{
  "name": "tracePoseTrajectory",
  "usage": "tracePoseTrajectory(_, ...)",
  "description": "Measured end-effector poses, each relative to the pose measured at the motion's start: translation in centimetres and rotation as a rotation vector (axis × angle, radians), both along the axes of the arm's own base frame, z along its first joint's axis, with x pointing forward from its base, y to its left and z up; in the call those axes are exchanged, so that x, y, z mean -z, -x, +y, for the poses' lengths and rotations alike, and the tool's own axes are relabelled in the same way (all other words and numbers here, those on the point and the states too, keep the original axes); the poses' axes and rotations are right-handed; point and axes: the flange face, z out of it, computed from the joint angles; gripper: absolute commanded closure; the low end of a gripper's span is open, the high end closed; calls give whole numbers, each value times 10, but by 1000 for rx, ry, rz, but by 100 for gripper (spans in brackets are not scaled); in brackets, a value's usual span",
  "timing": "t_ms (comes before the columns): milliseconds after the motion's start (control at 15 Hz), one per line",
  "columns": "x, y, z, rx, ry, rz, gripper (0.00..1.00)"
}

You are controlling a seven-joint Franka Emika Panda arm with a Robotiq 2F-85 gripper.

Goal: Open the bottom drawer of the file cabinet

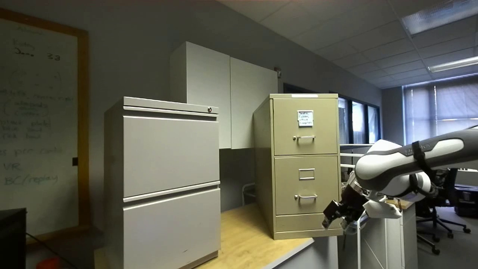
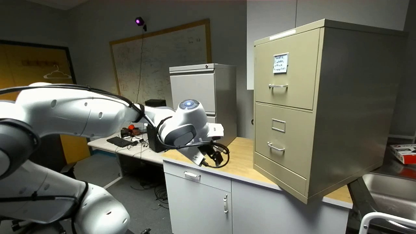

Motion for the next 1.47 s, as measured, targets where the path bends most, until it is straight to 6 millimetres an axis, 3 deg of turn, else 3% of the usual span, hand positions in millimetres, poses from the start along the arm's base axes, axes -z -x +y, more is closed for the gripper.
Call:
tracePoseTrajectory(267, -18, -14, -53, 17, -50, -76, 0)
tracePoseTrajectory(667, -40, -52, -106, -1, -152, -216, 0)
tracePoseTrajectory(933, -38, -73, -137, -26, -270, -294, 0)
tracePoseTrajectory(1467, -17, -95, -207, -7, -594, -360, 0)
